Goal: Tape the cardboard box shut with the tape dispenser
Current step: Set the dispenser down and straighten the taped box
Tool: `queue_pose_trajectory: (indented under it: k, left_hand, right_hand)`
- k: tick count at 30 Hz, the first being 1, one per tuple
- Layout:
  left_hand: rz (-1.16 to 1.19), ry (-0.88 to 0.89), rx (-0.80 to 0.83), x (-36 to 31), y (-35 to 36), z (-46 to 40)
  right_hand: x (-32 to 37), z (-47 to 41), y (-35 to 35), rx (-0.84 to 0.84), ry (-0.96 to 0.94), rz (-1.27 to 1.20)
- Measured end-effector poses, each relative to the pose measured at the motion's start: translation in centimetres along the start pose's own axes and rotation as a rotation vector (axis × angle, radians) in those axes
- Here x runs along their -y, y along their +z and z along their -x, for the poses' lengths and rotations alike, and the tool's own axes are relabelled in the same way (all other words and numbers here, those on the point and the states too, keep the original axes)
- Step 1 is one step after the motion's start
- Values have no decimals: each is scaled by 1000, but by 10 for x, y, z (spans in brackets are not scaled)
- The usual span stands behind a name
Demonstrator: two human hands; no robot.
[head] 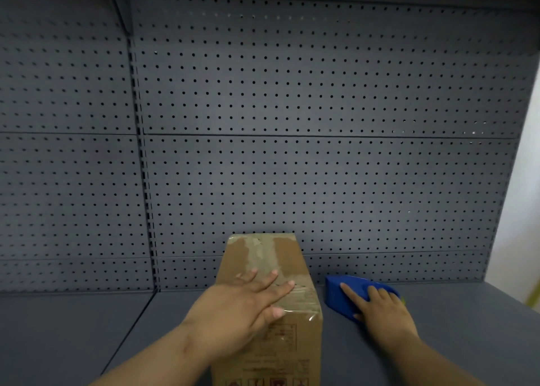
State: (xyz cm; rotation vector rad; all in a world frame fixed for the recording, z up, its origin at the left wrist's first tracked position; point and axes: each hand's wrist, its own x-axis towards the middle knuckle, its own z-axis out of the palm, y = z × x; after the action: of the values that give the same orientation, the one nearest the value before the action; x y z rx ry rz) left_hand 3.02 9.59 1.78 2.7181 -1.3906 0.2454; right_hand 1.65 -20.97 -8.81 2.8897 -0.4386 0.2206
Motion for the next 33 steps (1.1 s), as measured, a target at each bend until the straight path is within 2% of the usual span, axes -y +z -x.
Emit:
queue_pose_trajectory:
  k: [10,14,19,22,26,28,30,33]
  left_hand:
    - [-49,54,47,12,-1,-2]
    - [-39,133,187,34,-10,7]
    - [-246,212,264,57,-39,19]
    - [-288,141,310,81,-55,33]
    - [-287,-116,370,113,-64,51]
    - [-143,-295,379,115,-63,57]
    - [245,-453,263,109,-55,62]
    - [594,-547,72,98,-31,68]
  right_hand:
    - [-6,3,-24,29,-13,22]
    - [-1,-5,-51,-51,14,-180]
    - [25,-18,-95,-106,-29,-587]
    - [48,-19,-121,-23,-122,-754]
    - [67,-14,-134,160,-192,-658]
    - [74,-6,-137,126,-192,-630]
    - [82,3,-139,1,-179,-515]
    - [96,11,-139,-167,-155,-494]
